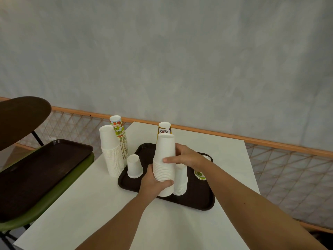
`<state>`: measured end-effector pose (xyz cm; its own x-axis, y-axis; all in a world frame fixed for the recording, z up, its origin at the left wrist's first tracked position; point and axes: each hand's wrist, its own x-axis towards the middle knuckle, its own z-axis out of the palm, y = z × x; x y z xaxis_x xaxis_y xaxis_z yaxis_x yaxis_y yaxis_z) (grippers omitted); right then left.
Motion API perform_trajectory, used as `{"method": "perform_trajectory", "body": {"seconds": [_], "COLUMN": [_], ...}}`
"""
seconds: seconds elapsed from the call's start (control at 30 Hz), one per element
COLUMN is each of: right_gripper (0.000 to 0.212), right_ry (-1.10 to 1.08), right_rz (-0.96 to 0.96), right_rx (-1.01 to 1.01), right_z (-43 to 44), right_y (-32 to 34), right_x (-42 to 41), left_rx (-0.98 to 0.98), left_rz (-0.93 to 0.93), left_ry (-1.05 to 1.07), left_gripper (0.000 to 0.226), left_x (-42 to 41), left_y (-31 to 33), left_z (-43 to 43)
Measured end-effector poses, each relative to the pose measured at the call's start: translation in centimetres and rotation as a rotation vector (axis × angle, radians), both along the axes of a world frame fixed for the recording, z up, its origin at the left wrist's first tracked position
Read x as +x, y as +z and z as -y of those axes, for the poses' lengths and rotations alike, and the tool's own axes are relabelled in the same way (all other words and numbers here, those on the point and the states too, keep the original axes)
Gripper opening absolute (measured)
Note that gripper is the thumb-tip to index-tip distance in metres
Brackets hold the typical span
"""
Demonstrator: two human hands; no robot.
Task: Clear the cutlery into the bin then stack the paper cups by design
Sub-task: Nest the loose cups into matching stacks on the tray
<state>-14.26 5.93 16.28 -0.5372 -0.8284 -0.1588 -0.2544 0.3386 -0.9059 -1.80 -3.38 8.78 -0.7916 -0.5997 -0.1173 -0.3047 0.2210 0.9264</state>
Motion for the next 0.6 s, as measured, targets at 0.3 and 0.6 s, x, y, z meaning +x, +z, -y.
{"method": "perform_trajectory", "body": {"seconds": [0.3,0.6], "right_gripper": [0.054,0.053], "right_ry": [-0.018,-0.070], "right_rz": [0.002,0.052], "right_rx": [-0.047,-0.145], "right_z": [-0.3,-0.4], "right_y": [0.7,1.1], "right_x": [0.5,0.5], "left_rx": [-0.068,-0.071], "left_rz": [0.023,0.015], "left_ry": [-0.035,-0.043], "left_gripper": [0.088,0.087], "left_x": [0.2,0.9], "left_y": [0.4,0.4], "left_z": [-0.3,-0.3]}}
